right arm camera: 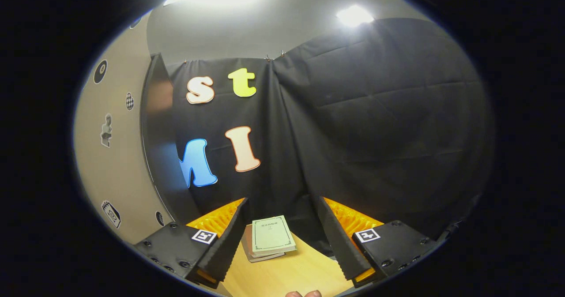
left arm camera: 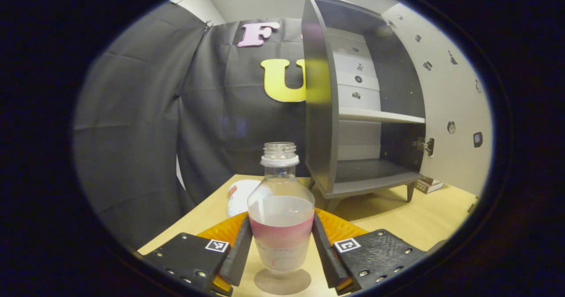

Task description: Open the cabinet door with the right hand, grasp the bottle in the cabinet with the left hand and place it on the coaster, then close the cabinet door with the right hand.

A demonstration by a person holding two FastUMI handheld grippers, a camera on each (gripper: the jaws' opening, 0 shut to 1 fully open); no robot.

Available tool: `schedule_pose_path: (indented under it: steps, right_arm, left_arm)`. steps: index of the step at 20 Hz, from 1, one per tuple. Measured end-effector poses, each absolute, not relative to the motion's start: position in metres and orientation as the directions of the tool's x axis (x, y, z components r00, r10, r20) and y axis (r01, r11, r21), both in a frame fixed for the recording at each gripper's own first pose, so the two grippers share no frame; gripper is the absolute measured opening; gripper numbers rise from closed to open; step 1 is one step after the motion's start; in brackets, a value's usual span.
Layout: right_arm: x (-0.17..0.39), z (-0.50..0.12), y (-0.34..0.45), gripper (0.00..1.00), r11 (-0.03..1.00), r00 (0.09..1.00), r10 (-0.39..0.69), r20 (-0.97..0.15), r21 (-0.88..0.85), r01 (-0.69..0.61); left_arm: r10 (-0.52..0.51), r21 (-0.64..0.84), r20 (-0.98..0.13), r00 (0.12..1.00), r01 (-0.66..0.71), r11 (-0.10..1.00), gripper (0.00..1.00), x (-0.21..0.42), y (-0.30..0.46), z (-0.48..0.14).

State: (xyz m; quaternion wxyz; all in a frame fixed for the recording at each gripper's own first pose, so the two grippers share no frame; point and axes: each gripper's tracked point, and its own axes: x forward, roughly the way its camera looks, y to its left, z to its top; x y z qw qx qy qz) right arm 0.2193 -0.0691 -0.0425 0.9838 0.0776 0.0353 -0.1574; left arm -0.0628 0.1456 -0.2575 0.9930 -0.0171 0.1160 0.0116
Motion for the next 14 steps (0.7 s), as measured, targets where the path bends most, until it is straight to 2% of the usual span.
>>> schedule_pose_path:
  steps: [4, 5, 6, 14]
  right_arm:
    - [0.213, -0.05, -0.064, 0.98, 0.949, 0.947, -0.31, -0.089, 0.024, 0.313]
    - [0.217, -0.055, -0.058, 1.0, 0.953, 0.948, -0.3, -0.104, 0.007, 0.303]
    - [0.216, -0.056, -0.055, 0.98, 0.957, 0.95, -0.29, -0.114, 0.001, 0.292]
    - [0.203, -0.09, -0.028, 0.98, 0.964, 0.949, -0.254, -0.185, 0.033, 0.265]
  left_arm:
    - [0.046, -0.025, -0.3, 0.953, -0.056, 0.998, 0.7, -0.079, 0.15, -0.29]
    - [0.053, -0.029, -0.306, 0.951, -0.065, 0.997, 0.72, -0.084, 0.149, -0.295]
    - [0.057, -0.028, -0.306, 0.95, -0.069, 0.997, 0.71, -0.085, 0.148, -0.296]
    - [0.016, -0.017, -0.337, 0.941, -0.023, 1.0, 0.75, -0.086, 0.143, -0.303]
